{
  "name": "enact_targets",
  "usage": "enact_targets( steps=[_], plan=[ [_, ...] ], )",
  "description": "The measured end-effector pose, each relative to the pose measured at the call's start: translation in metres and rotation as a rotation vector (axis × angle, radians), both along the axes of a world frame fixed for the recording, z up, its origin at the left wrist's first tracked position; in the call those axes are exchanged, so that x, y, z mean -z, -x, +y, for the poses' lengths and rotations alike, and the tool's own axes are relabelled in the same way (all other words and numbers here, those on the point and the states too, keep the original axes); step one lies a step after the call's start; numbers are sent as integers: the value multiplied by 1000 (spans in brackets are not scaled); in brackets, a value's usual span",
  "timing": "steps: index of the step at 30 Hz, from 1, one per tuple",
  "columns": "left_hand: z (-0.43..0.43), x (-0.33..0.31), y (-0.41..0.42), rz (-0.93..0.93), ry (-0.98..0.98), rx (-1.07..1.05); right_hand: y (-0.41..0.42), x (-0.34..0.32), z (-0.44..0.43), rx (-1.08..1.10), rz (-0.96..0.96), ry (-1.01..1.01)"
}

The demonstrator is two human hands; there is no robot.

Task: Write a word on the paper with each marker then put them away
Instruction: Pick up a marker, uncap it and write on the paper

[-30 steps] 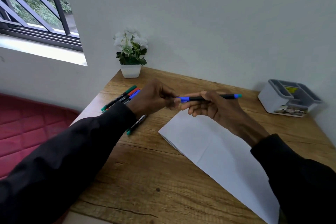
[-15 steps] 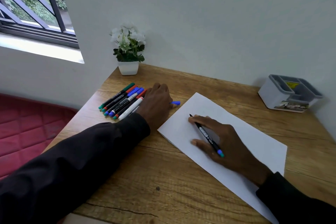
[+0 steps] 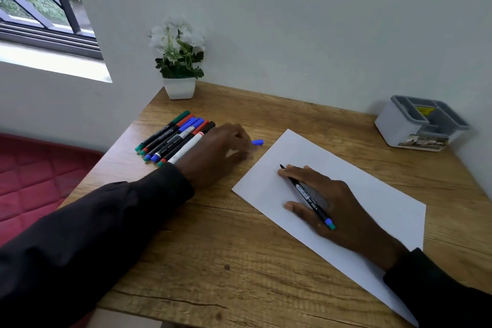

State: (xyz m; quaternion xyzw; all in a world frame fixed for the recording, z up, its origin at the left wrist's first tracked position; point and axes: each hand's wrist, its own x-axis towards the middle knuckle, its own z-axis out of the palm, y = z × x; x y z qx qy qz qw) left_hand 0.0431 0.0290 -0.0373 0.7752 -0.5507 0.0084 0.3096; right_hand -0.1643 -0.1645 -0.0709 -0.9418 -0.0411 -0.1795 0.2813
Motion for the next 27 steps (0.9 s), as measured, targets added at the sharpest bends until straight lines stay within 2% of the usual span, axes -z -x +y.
enact_targets(
  steps=[3,8,11,13,17,19,21,27],
  plan=[
    [11,3,2,130,-81,143,2,-1,1,-10,3,11],
    [14,9,-5,232,-114,150,0,-10,-1,-29,13,66],
    [14,8,-4,255,-138,156,-6,-24,3,2,-53,9],
    [13,10,-5,265,-135,157,-13,-31,12,31,-77,-127],
    [12,11,-7,277,-134,173,-31,-37,29,8,140,-692],
    [13,11,-8,280,-133,185,-36,-32,34,-27,204,-831],
    [13,11,-9,270,-122,191,-38,-25,39,-43,204,-840],
    [14,10,-9,254,-75,211,-48,-19,46,-86,178,-677]
  ],
)
